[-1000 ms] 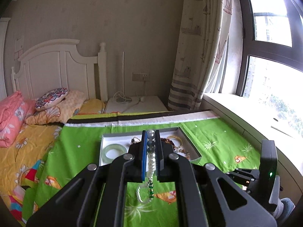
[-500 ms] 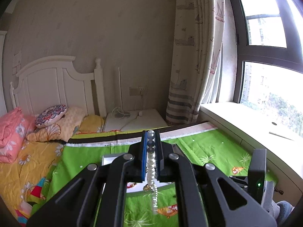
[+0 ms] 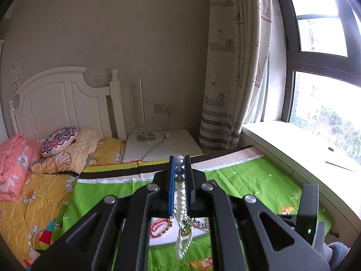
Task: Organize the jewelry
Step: 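Lift the pearl necklace with the left gripper while the right carries the ring to the tray, then open both grippers over the tray to drop the necklace and ring, then withdraw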
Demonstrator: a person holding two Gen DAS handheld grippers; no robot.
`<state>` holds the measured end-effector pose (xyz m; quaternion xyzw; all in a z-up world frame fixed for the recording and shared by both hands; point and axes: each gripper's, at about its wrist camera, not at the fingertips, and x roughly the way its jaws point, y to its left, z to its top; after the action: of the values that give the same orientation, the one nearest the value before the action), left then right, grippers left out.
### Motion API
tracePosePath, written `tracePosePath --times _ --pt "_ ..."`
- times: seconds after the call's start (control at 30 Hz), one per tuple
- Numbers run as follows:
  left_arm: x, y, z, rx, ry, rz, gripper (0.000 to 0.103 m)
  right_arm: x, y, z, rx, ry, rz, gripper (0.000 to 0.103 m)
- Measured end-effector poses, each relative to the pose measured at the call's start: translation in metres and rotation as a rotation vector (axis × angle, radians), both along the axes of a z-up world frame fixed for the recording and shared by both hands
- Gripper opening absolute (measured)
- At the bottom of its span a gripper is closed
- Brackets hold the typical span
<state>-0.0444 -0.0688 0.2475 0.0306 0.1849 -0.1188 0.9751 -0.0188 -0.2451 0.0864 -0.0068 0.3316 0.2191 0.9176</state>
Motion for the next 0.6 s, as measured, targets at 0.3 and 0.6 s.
tracePosePath --times 0.3,0.6 --pt "0.055 -0.006 -0.004 0.011 0.031 0.032 0.007 0.039 0.015 -0.016 -0.012 0.054 0.015 0.021" --pt "0.112 -0.011 -0.023 0.002 0.083 0.06 0.007 0.074 0.03 -0.037 -0.031 0.114 -0.004 0.021"
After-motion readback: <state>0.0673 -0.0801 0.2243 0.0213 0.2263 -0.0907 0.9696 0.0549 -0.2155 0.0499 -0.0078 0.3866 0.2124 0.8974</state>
